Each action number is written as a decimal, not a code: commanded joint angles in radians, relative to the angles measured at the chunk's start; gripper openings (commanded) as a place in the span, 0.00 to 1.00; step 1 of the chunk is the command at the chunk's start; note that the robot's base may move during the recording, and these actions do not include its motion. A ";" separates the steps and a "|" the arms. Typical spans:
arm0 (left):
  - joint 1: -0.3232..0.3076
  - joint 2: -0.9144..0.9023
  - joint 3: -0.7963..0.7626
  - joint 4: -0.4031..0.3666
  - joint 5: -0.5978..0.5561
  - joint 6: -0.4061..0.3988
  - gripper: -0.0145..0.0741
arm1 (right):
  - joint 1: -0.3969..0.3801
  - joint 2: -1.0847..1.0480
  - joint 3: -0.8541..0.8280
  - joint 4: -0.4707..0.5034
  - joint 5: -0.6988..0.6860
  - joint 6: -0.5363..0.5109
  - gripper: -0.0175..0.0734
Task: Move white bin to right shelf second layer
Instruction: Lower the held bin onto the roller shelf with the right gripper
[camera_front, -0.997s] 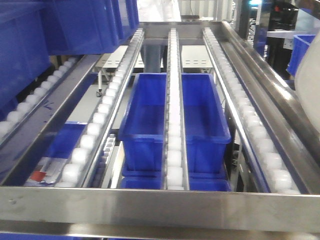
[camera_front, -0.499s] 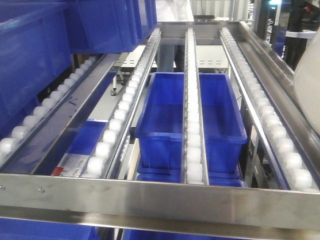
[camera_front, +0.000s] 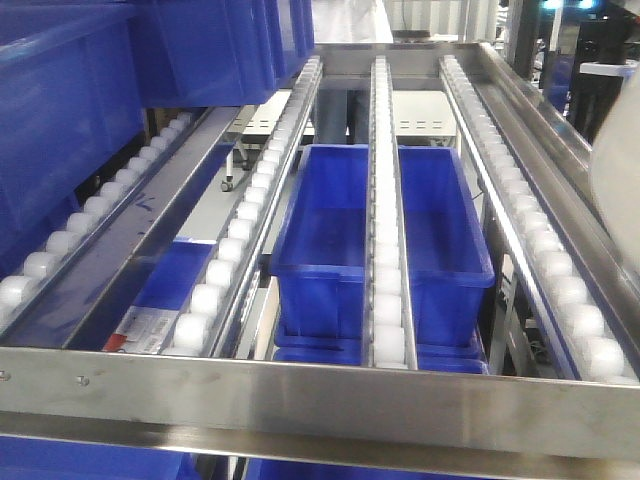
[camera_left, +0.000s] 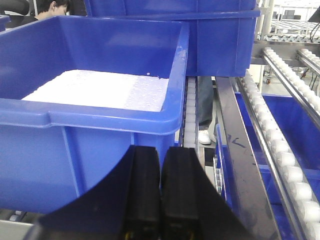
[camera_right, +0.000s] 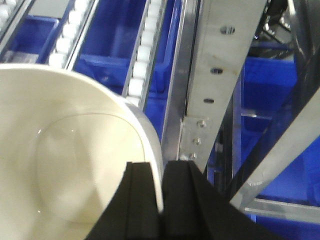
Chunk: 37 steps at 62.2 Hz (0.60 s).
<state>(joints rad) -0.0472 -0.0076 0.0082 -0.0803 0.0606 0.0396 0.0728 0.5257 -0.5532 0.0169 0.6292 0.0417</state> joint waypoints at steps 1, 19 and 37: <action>-0.005 -0.015 0.027 -0.005 -0.083 -0.005 0.26 | 0.002 0.006 -0.018 0.013 -0.069 -0.005 0.25; -0.005 -0.015 0.027 -0.005 -0.083 -0.005 0.26 | 0.126 0.239 -0.055 -0.308 -0.072 0.508 0.25; -0.005 -0.015 0.027 -0.005 -0.083 -0.005 0.26 | 0.502 0.618 -0.281 -0.622 -0.016 1.043 0.25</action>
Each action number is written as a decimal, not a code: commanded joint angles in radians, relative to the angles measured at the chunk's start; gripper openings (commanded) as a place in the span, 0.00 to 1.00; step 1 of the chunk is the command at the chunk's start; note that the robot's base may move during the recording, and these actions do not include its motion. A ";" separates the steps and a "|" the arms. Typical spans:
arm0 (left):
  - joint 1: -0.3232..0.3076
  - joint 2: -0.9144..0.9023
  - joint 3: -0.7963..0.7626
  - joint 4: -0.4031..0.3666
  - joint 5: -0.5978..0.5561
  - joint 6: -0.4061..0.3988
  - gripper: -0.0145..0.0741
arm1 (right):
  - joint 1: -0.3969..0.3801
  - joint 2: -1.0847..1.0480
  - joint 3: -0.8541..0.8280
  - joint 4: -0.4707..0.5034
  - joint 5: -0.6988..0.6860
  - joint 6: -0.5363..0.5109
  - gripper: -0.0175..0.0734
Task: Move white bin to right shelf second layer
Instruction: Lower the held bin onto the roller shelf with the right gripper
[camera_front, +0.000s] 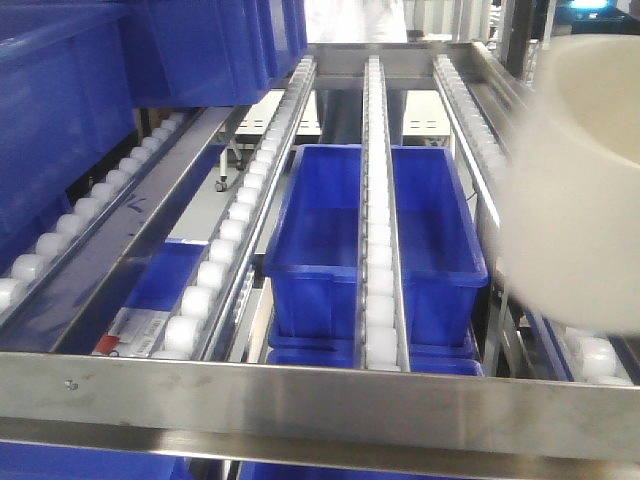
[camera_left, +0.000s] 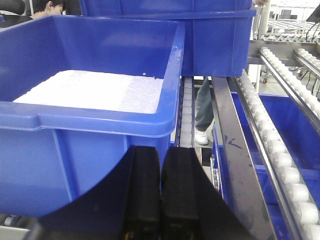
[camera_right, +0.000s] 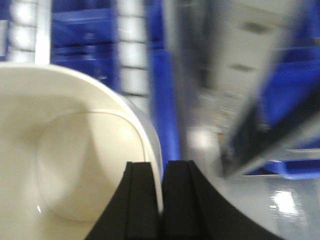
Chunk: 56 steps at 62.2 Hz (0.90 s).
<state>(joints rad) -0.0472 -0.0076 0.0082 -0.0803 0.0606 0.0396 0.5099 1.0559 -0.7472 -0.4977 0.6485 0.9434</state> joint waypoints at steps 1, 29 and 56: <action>-0.005 -0.015 0.027 -0.005 -0.083 -0.005 0.26 | 0.081 0.109 -0.100 -0.116 -0.034 0.157 0.25; -0.005 -0.015 0.027 -0.005 -0.083 -0.005 0.26 | 0.216 0.534 -0.451 -0.129 -0.068 0.221 0.26; -0.005 -0.015 0.027 -0.005 -0.083 -0.005 0.26 | 0.244 0.598 -0.473 -0.095 -0.085 0.266 0.36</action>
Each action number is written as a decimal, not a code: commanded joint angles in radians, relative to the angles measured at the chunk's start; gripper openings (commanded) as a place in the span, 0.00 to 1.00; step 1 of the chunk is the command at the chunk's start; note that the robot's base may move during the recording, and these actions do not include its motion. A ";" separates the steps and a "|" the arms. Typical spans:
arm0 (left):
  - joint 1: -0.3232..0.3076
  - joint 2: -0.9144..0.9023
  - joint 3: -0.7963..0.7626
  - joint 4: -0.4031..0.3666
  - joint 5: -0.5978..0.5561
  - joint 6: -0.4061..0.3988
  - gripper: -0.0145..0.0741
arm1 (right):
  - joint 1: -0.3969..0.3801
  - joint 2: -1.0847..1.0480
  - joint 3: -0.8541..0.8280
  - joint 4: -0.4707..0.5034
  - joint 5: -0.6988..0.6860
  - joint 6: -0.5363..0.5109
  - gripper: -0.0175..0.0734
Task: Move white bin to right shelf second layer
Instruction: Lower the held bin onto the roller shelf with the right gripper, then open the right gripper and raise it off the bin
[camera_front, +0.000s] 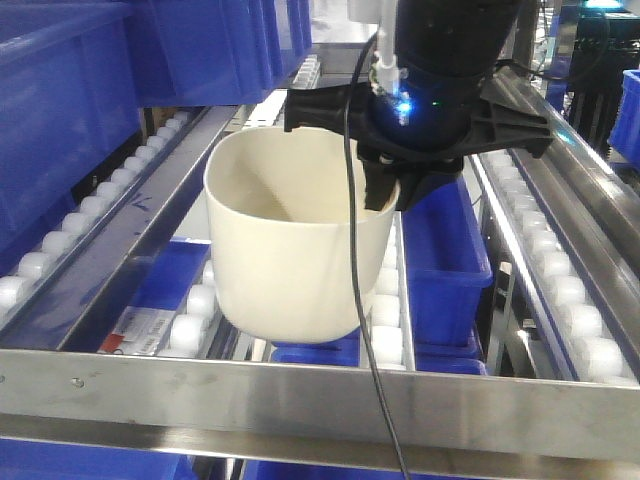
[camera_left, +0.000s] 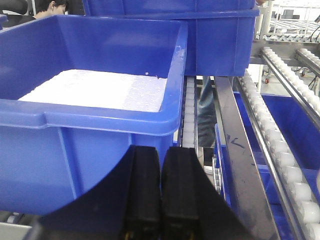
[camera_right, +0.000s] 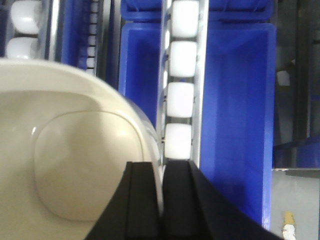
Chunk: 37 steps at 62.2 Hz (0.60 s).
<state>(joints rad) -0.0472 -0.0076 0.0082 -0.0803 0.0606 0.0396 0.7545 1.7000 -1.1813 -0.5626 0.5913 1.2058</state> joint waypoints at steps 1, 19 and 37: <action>-0.005 -0.015 0.027 -0.005 -0.083 -0.005 0.26 | -0.001 -0.046 -0.039 -0.029 -0.028 0.003 0.38; -0.005 -0.015 0.027 -0.005 -0.083 -0.005 0.26 | 0.003 -0.155 -0.040 -0.028 -0.042 -0.041 0.68; -0.005 -0.015 0.027 -0.005 -0.083 -0.005 0.26 | -0.109 -0.396 0.122 0.112 -0.003 -0.618 0.68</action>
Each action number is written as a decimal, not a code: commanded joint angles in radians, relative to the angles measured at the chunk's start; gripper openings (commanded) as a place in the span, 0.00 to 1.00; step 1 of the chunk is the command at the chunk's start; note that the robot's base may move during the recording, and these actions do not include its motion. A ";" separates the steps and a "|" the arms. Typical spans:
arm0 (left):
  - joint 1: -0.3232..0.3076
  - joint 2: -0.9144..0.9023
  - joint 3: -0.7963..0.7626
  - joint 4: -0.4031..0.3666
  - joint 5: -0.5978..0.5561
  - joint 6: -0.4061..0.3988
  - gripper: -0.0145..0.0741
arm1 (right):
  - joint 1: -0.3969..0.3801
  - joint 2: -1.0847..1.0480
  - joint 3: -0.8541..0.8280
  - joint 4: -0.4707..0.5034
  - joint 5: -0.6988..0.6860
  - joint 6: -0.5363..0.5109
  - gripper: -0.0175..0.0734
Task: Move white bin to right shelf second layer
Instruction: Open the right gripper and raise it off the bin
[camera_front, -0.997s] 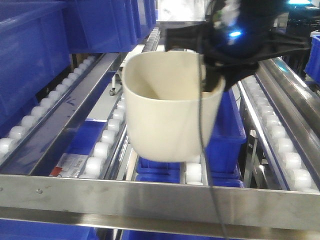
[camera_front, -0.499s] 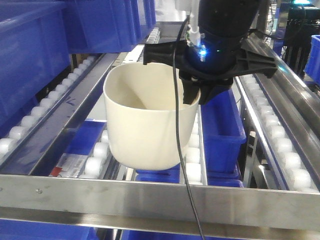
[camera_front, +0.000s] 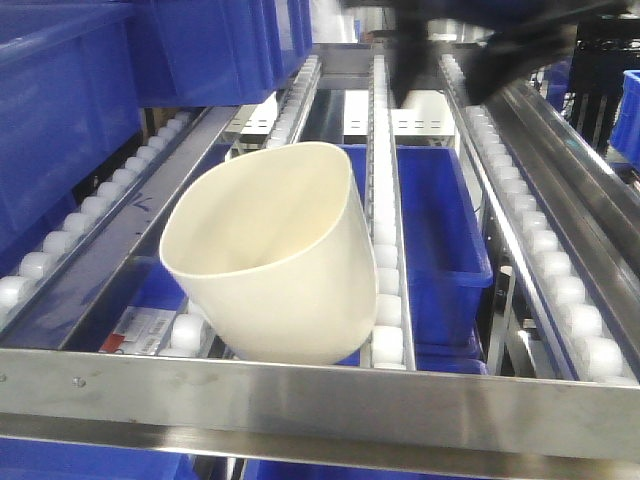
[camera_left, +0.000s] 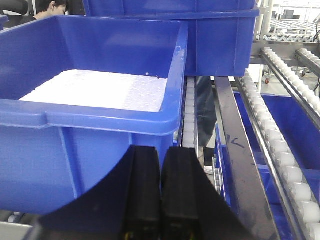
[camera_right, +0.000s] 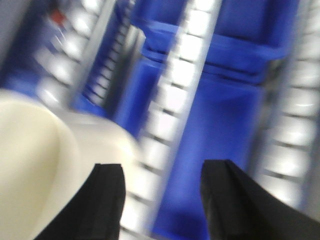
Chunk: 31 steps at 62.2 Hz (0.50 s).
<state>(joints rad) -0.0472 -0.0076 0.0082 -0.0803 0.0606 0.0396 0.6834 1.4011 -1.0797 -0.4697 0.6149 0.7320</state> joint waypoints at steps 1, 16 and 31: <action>-0.005 -0.015 0.027 -0.005 -0.083 -0.005 0.26 | -0.045 -0.111 0.033 0.026 -0.030 -0.162 0.68; -0.005 -0.015 0.027 -0.005 -0.083 -0.005 0.26 | -0.201 -0.399 0.277 0.185 -0.108 -0.420 0.46; -0.005 -0.015 0.027 -0.005 -0.083 -0.005 0.26 | -0.427 -0.715 0.492 0.351 -0.125 -0.622 0.25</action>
<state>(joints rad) -0.0472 -0.0076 0.0082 -0.0803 0.0606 0.0396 0.3151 0.7716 -0.6117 -0.1559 0.5683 0.1761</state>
